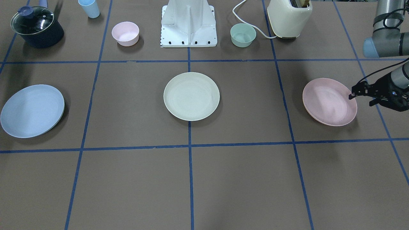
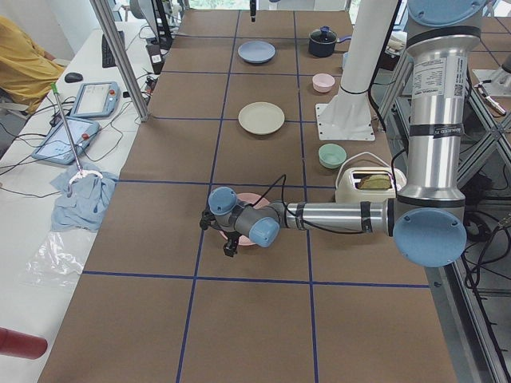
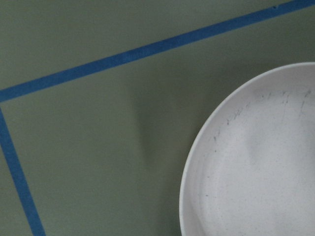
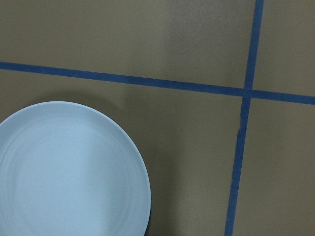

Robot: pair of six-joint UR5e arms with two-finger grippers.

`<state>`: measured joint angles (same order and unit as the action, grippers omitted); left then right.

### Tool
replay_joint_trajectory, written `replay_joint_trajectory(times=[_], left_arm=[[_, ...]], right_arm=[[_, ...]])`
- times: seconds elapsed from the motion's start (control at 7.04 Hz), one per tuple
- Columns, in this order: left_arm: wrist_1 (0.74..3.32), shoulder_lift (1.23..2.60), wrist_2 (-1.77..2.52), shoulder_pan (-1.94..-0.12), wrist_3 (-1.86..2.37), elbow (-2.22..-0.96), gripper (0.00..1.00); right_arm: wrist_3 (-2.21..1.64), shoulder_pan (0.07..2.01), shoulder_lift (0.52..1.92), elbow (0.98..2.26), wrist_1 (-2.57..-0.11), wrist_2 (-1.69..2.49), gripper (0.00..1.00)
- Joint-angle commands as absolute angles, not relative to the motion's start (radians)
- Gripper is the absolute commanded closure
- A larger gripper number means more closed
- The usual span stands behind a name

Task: Stack three plates with pink and blue
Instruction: 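Lower the left gripper to the rim of the pink plate and grasp it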

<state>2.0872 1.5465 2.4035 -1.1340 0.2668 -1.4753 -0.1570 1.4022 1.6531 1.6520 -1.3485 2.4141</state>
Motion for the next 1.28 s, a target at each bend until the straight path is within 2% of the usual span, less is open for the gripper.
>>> replay_joint_trajectory(times=[0.0,0.14,0.28,0.43,0.57,1.14], left_arm=[[2.13,1.551,2.407,-1.106,0.279,-1.427,0.11],[2.147,1.558,2.407,-1.103,0.284,-1.405,0.21],[2.149,1.562,2.408,-1.101,0.322,-1.405,0.64],[2.149,1.562,2.408,-1.097,0.328,-1.405,0.76],[2.149,1.563,2.408,-1.097,0.331,-1.407,1.0],[2.137,1.572,2.638,-1.103,0.342,-1.442,1.0]], right_arm=[[-0.156,1.402,1.655,1.652,-1.348,2.418,0.0],[-0.158,1.401,1.655,1.652,-1.348,2.419,0.0],[-0.156,1.402,1.657,1.652,-1.348,2.419,0.0],[-0.158,1.402,1.657,1.652,-1.348,2.419,0.0],[-0.158,1.401,1.658,1.654,-1.348,2.419,0.0],[-0.158,1.402,1.658,1.654,-1.348,2.419,0.0]])
